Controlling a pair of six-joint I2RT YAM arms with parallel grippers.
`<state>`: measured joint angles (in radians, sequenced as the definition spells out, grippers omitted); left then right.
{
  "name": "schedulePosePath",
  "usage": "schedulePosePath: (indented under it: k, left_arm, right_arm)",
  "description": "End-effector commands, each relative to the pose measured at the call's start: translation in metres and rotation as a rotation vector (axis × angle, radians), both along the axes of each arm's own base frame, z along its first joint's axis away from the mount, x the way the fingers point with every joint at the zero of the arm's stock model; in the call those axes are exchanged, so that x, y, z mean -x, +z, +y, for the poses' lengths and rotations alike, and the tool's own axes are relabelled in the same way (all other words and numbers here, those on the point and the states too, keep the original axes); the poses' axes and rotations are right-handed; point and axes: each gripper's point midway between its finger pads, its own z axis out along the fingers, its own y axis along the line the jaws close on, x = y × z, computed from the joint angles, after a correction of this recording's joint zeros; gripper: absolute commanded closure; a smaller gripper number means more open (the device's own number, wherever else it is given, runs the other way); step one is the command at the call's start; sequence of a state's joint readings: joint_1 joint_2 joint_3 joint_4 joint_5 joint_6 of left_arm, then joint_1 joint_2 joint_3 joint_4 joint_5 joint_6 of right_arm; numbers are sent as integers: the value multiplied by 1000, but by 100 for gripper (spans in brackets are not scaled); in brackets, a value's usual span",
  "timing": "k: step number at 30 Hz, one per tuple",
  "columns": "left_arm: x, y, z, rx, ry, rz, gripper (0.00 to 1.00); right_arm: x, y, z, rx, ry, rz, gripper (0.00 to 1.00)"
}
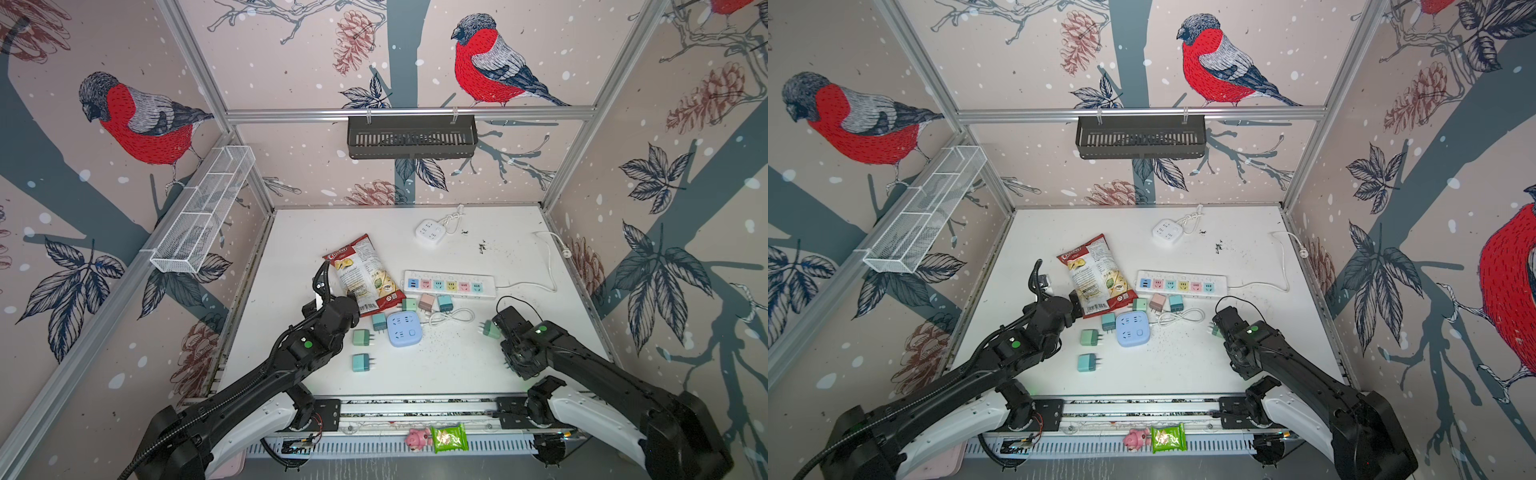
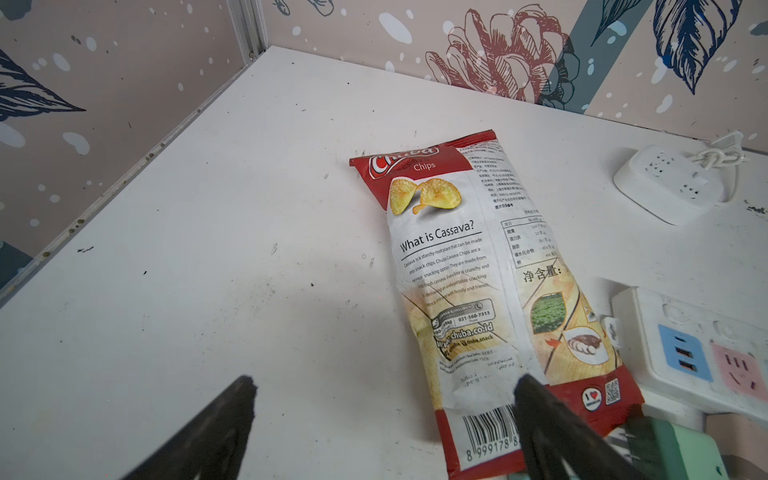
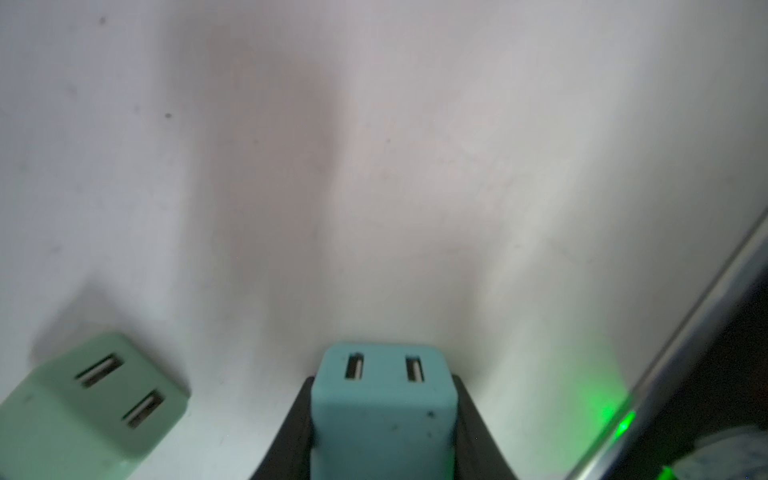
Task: Insert the plug
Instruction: 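Close the right gripper on the teal plug adapter, then lift the teal plug and raise it toward the left gripper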
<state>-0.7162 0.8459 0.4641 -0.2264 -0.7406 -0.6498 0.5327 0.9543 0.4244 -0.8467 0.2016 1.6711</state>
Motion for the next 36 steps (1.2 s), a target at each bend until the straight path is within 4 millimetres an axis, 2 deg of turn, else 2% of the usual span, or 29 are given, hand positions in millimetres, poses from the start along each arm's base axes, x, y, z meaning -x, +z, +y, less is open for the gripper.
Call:
schedulePosePath:
  k: [1, 4, 6, 7, 9, 12, 16, 22, 25, 29, 32, 33, 36]
  left_arm:
    - [-1, 13, 5, 11, 32, -24, 3]
    - [5, 33, -3, 131, 20, 0, 3]
    - [8, 49, -20, 235, -54, -2, 3]
    - [9, 56, -29, 275, -103, -11, 3]
    - [12, 66, -41, 356, -164, -28, 3]
    - [14, 80, -61, 431, -267, -49, 3]
    - [10, 92, -73, 470, -297, -60, 3]
    - [-5, 107, -93, 490, -318, -41, 3]
    - [-12, 106, -97, 472, -305, -17, 3]
    - [-18, 106, -103, 434, -324, -12, 3]
    - [-29, 103, -97, 396, -280, -39, 3]
    - [-35, 104, -94, 371, -268, -48, 2]
    - [-54, 105, -82, 289, -248, -60, 2]
  right_arm:
    - [-19, 14, 3, 10, 10, -94, 74]
    - [-38, 37, -5, 82, 31, -178, 75]
    - [-56, 55, -7, 129, 78, -254, 75]
    - [-67, 66, -5, 149, 110, -302, 79]
    - [-89, 84, 0, 177, 182, -401, 87]
    - [-119, 109, 9, 219, 280, -570, 90]
    - [-150, 143, 26, 257, 400, -759, 94]
    - [-174, 183, 33, 351, 458, -886, 100]
    - [-182, 193, 35, 395, 464, -896, 100]
    - [-187, 193, 28, 422, 413, -915, 100]
    - [-188, 187, 22, 410, 372, -946, 100]
    - [-191, 189, 25, 397, 408, -984, 100]
    - [-197, 206, 53, 385, 601, -1154, 100]
